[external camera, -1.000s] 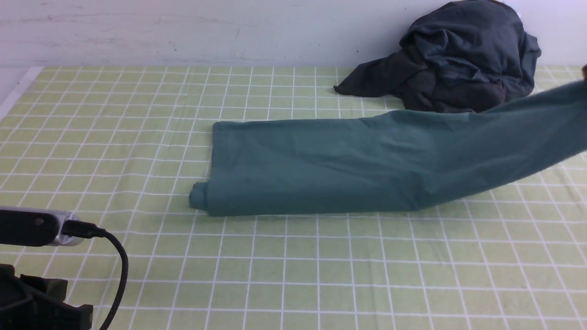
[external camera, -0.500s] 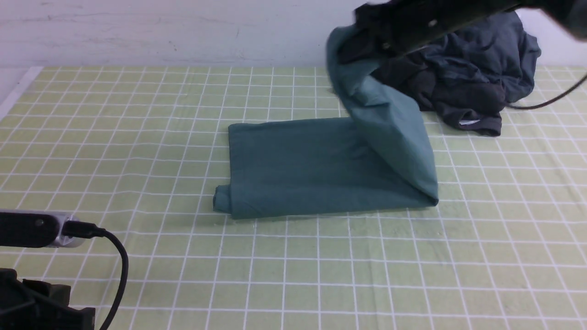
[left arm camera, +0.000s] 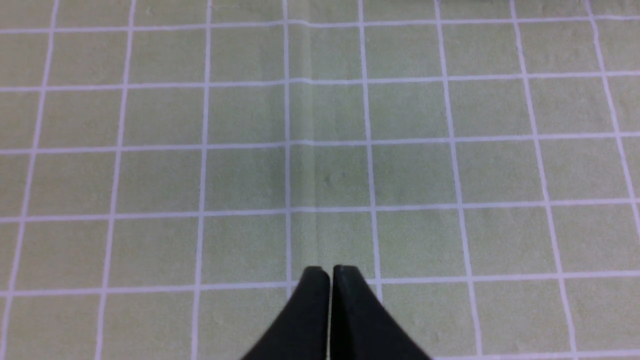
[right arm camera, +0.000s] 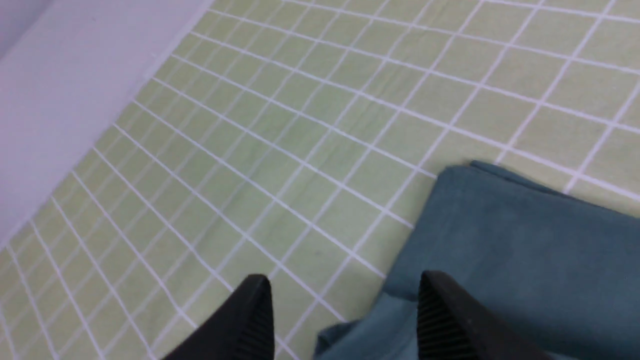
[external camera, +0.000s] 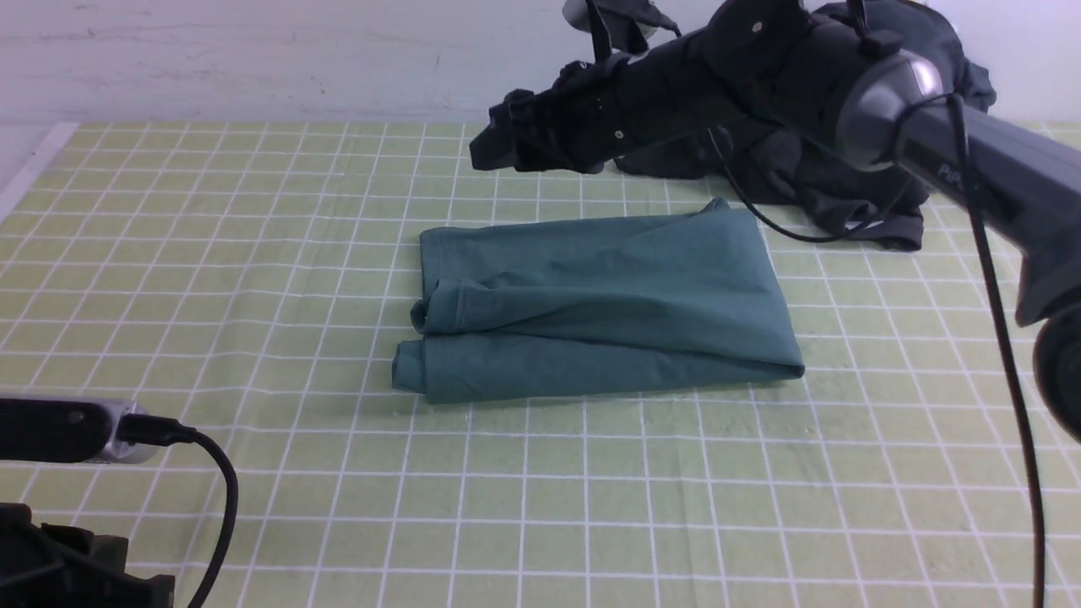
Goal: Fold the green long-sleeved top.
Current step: Use the right arm to drag the right edge of the fabric to the left and folds it over the left edge
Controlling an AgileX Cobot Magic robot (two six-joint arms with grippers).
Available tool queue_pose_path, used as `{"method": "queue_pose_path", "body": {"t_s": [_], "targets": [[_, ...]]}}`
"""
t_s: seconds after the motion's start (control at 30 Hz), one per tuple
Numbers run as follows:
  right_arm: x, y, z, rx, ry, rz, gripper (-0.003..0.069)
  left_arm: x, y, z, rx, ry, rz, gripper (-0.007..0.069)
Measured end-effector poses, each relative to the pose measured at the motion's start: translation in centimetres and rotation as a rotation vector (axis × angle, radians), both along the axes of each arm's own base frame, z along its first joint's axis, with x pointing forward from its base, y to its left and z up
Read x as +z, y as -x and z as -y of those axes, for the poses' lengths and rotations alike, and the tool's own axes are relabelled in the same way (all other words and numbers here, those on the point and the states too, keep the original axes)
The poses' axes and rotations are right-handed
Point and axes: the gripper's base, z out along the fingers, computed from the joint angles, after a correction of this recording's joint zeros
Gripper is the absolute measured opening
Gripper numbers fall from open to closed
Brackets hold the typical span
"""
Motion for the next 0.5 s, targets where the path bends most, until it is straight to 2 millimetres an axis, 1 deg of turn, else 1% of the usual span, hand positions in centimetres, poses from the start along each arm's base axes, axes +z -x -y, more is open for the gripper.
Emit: {"method": "queue_pose_path", "body": {"t_s": [0.03,0.07,0.1,0.13,0.17,0.2,0.23,0.27,0.3,0.37,0.4,0.43,0.5], "targets": [[-0.9,0.0,0.1,0.016,0.048,-0.02,0.0288,0.0,0.0,0.0,0.0,0.001,0.002,-0.0003],[-2.0,0.1,-0.1,0.027,0.081,-0.056,0.0207,0.1,-0.1,0.0,-0.001,0.003,0.012,-0.0003],[-2.2,0.1,-0.2,0.031,0.084,-0.065,0.0185,0.1,-0.1,0.0,-0.002,0.004,0.015,-0.0003],[-3.3,0.2,-0.6,0.043,0.101,-0.095,0.013,0.2,-0.2,0.1,-0.004,0.008,0.03,-0.0003],[-3.9,0.4,-1.1,0.052,0.108,-0.108,0.0087,0.2,-0.2,0.1,-0.004,0.009,0.035,-0.0003],[-5.5,0.7,-2.1,0.072,0.124,-0.136,0.004,0.3,-0.3,0.1,-0.006,0.012,0.046,-0.0003],[-6.6,1.2,-3.4,0.097,0.137,-0.153,0.0014,0.3,-0.3,0.1,-0.006,0.013,0.051,-0.0003],[-6.8,1.3,-3.6,0.101,0.138,-0.155,0.0011,0.3,-0.4,0.1,-0.007,0.014,0.053,-0.0003],[-8.6,2.4,-5.7,0.138,0.156,-0.176,-0.0004,0.3,-0.4,0.1,-0.007,0.014,0.054,-0.0003],[-9.6,3.3,-7.3,0.165,0.167,-0.177,-0.001,0.3,-0.4,0.1,-0.007,0.014,0.054,-0.0003],[-9.7,3.4,-7.5,0.168,0.169,-0.176,-0.001,0.3,-0.4,0.1,-0.007,0.014,0.054,-0.0003],[-9.7,4.2,-8.5,0.191,0.178,-0.164,-0.0011,0.3,-0.4,0.1,-0.007,0.014,0.054,-0.0003],[-8.1,4.4,-8.9,0.205,0.181,-0.115,-0.0011,0.3,-0.4,0.1,-0.007,0.014,0.054,-0.0003]]}}
